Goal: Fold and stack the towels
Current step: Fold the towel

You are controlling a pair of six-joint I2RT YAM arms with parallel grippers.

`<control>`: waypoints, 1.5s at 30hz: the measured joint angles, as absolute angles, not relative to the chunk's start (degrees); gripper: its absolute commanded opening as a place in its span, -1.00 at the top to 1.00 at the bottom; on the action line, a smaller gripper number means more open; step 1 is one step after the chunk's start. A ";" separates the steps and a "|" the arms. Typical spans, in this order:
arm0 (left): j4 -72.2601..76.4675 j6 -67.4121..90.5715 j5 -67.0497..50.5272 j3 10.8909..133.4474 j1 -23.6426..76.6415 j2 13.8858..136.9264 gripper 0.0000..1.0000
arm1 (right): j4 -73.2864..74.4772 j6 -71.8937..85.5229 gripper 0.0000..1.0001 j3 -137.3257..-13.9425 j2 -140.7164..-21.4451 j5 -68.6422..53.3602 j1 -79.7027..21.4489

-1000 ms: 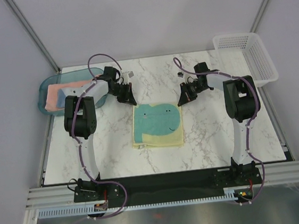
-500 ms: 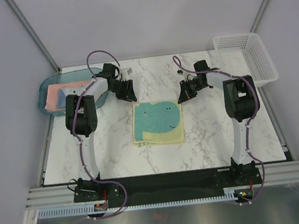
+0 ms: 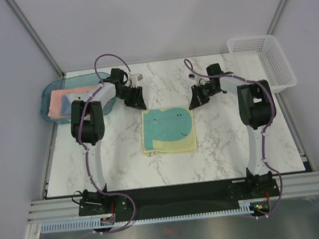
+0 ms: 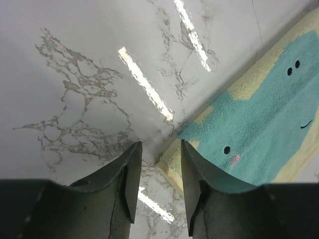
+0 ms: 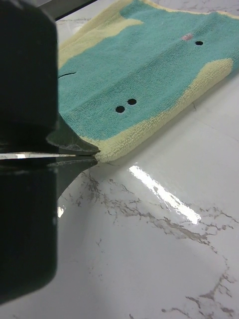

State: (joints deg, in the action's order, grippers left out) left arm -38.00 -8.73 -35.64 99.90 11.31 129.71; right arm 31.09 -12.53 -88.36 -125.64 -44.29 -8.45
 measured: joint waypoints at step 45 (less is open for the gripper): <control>-28.32 -6.94 -23.94 69.58 20.03 103.20 0.95 | 6.66 -5.08 1.00 -55.31 -94.19 -33.34 -11.90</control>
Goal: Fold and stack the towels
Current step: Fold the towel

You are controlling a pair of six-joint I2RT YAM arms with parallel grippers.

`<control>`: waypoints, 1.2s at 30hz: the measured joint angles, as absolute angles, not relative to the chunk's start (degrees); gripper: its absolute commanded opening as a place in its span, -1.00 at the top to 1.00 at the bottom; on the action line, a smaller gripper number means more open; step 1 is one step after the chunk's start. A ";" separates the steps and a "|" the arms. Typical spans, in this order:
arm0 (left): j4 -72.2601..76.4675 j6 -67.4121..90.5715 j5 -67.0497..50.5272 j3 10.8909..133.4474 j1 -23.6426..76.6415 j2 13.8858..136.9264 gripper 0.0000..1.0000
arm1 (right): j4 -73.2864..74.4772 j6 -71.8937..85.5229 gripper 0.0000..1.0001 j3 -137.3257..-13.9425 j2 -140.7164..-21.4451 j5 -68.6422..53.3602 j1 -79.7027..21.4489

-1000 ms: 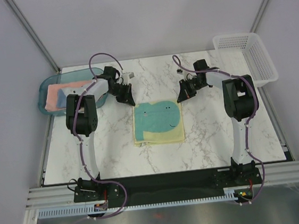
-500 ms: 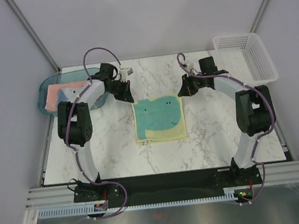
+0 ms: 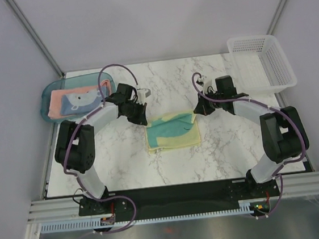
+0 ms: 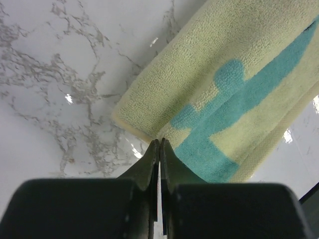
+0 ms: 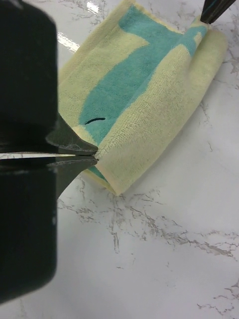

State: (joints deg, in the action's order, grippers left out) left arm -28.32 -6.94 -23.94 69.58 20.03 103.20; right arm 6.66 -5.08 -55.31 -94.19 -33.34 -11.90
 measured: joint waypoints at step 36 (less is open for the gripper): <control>-27.92 2.09 -12.01 53.34 32.05 80.71 0.95 | -5.98 4.25 1.00 -33.15 -70.59 -28.47 -15.73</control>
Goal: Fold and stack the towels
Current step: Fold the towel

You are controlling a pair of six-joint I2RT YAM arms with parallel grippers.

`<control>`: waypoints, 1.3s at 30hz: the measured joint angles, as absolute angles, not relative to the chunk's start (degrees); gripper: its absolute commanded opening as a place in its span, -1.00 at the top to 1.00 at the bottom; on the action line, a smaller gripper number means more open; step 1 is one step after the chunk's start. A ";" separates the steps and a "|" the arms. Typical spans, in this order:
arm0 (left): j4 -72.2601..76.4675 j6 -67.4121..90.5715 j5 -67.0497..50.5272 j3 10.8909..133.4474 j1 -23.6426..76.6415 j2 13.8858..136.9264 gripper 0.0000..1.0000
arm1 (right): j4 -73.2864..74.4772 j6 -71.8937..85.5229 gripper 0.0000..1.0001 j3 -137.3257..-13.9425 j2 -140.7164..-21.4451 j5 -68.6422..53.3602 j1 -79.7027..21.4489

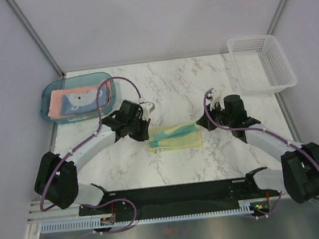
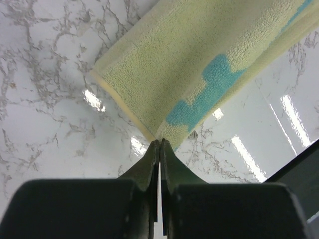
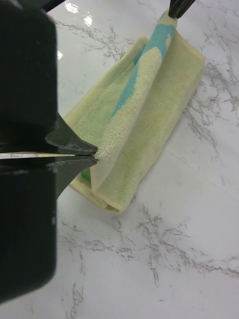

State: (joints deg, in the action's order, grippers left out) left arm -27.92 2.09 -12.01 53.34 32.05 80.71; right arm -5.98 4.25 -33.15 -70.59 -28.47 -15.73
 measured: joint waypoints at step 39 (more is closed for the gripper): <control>-41.04 8.01 -10.55 54.04 37.17 83.29 0.15 | 6.44 22.81 0.03 -23.44 -58.72 -19.90 -19.66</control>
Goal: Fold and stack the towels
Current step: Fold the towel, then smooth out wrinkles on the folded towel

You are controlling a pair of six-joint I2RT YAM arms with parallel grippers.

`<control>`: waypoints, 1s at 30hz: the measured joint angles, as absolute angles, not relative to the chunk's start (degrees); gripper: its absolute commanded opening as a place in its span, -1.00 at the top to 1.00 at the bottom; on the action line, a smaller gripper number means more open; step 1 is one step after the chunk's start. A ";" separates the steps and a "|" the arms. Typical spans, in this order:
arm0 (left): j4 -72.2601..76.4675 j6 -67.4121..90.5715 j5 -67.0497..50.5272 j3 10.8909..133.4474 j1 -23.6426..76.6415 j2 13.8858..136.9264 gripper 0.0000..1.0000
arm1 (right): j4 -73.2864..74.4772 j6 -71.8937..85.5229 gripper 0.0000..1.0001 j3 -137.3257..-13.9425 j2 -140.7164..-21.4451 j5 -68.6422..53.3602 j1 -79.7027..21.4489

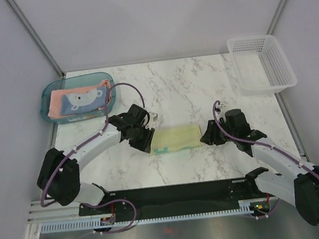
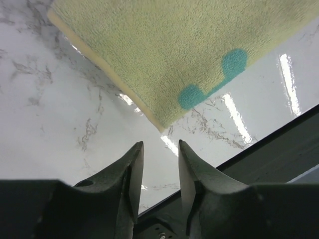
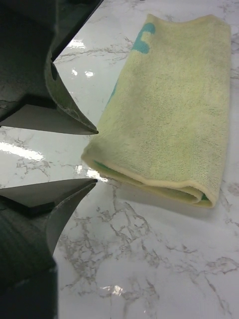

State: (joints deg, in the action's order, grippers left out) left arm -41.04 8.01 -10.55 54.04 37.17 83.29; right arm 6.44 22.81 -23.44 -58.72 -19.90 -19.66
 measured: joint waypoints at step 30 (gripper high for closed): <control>-27.62 26.17 -9.41 53.43 37.26 90.43 -0.09 | 6.48 34.83 0.46 -32.18 -74.98 -18.06 -20.58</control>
State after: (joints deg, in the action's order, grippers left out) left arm -27.62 26.17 -9.41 53.43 37.26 90.43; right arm 6.48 34.83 -32.18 -74.98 -18.06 -20.58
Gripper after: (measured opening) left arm 0.526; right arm 0.280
